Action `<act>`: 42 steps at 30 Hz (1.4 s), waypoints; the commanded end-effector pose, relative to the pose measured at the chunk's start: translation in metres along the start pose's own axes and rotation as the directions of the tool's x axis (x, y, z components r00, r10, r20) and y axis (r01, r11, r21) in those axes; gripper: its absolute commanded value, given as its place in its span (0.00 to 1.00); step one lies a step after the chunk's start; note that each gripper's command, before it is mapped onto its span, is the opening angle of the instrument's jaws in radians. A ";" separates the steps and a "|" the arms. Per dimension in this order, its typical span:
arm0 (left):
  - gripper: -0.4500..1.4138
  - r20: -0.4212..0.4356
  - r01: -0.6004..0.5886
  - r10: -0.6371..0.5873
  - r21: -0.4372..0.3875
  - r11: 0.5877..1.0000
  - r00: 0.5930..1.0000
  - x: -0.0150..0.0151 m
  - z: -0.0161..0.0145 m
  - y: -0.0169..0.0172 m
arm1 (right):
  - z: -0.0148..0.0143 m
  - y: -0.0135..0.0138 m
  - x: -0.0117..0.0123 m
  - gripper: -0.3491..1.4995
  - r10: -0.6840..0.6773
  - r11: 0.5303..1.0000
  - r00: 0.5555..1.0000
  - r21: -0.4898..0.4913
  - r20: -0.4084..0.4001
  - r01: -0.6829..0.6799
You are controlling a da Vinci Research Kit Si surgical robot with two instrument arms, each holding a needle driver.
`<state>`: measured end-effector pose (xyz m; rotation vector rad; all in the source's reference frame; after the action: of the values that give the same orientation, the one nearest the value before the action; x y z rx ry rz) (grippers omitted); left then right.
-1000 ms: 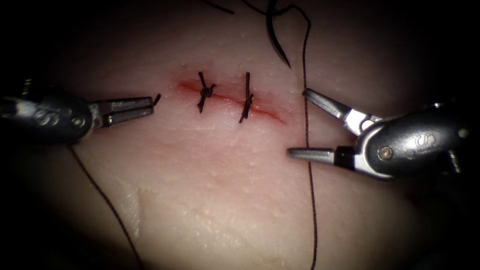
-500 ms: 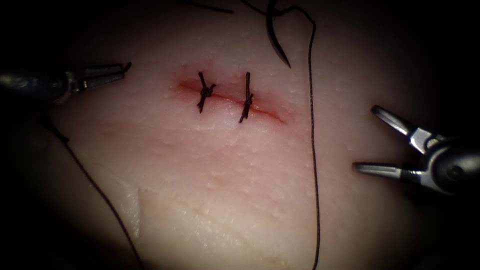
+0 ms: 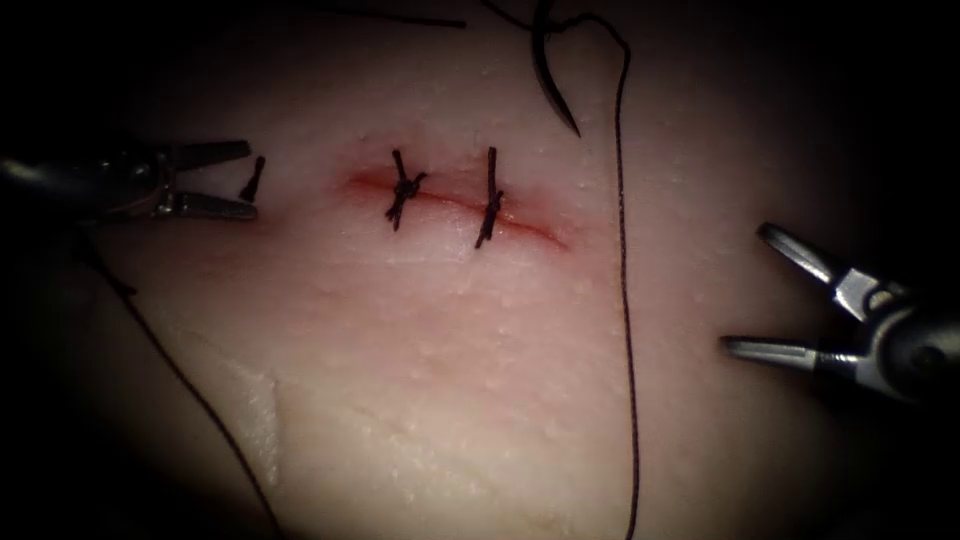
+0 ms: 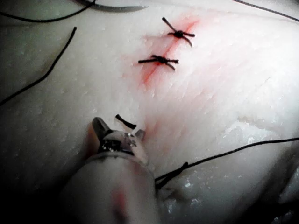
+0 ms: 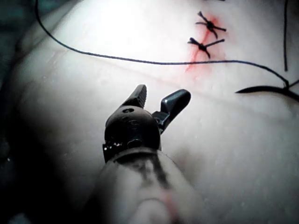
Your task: Wound Closure
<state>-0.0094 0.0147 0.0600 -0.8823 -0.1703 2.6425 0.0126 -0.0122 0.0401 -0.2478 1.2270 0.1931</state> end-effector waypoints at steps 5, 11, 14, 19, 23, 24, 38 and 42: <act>0.79 0.020 0.013 -0.013 0.007 1.000 1.000 0.0000 -0.0016 0.0001 | 0.0004 -0.0011 -0.0003 0.97 0.005 1.000 1.000 0.002 -0.003 -0.005; 0.80 0.010 0.040 -0.040 -0.002 0.999 0.999 0.0015 -0.0039 0.0016 | 0.0005 -0.0007 -0.0004 0.97 0.037 0.999 0.999 -0.001 0.000 -0.037; 0.76 -0.091 0.076 -0.075 0.009 0.997 0.993 0.0037 -0.0049 0.0018 | 0.0006 -0.0005 -0.0003 0.97 0.074 0.997 0.997 0.005 0.010 -0.074; 0.62 -0.299 0.103 -0.091 0.023 0.994 0.950 0.0083 -0.0062 0.0019 | 0.0007 0.0002 0.0004 0.96 0.113 0.993 0.993 0.025 0.040 -0.114; 0.62 -0.406 0.088 -0.102 -0.052 0.995 0.908 0.0117 -0.0063 0.0040 | 0.0006 0.0012 0.0021 0.95 0.131 0.991 0.991 0.033 0.039 -0.132; 0.62 -0.429 0.070 -0.094 -0.072 0.995 0.898 0.0124 -0.0063 0.0047 | 0.0006 0.0013 0.0027 0.95 0.141 0.989 0.989 0.042 0.037 -0.143; 0.60 -0.533 -0.036 -0.101 -0.240 0.970 0.840 0.0138 -0.0074 0.0091 | 0.0043 0.0008 0.0075 0.92 0.166 0.967 0.986 0.195 0.023 -0.167; 0.59 -0.539 -0.040 -0.109 -0.257 0.966 0.835 0.0133 -0.0071 0.0081 | 0.0049 0.0015 0.0068 0.89 0.172 0.961 0.985 0.214 0.021 -0.172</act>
<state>-0.0166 0.0131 0.0447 -1.6728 -0.3786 2.2472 0.0182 -0.0088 0.0346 0.0497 1.2535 0.2063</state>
